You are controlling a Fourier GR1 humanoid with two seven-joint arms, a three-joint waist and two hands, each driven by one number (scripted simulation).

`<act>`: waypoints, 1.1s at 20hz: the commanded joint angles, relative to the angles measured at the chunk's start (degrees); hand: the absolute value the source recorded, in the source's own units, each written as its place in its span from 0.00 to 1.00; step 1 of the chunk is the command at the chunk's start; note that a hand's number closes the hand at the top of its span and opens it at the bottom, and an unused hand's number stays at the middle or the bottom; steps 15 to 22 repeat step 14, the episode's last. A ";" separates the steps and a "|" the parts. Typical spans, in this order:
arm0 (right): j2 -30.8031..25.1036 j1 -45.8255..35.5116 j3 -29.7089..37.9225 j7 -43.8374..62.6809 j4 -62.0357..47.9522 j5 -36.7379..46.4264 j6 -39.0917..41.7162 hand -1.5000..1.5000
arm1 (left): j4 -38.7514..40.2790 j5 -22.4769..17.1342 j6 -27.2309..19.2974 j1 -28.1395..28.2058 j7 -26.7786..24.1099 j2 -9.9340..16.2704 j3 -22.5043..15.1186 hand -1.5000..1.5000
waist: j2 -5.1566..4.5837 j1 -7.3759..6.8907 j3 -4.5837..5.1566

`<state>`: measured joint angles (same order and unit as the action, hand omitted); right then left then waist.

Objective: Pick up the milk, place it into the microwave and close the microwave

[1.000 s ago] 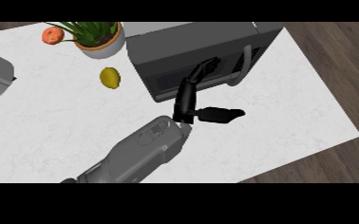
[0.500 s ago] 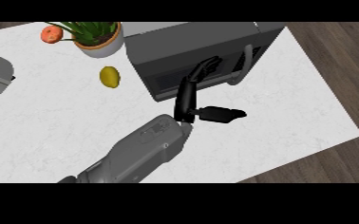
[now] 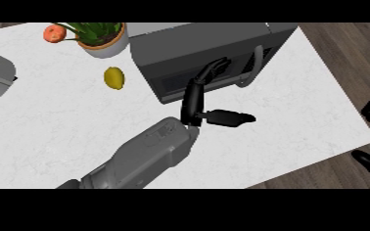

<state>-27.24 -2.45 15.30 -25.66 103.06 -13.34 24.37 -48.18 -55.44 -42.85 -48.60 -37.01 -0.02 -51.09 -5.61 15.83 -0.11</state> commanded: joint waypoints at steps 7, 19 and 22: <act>-0.10 -2.55 -0.08 3.10 -5.97 -8.84 4.39 0.00 | 4.43 -3.62 -0.73 -3.30 -1.50 0.02 2.82 0.00 | -0.46 1.01 0.16; -2.07 -4.69 1.32 3.79 -9.28 -12.64 7.01 0.00 | 5.53 -5.05 -0.26 -3.40 -3.24 0.02 2.74 0.00 | -0.40 1.44 0.12; -2.07 -4.69 1.32 3.79 -9.28 -12.64 7.01 0.00 | 5.53 -5.05 -0.26 -3.40 -3.24 0.02 2.74 0.00 | -0.40 1.44 0.12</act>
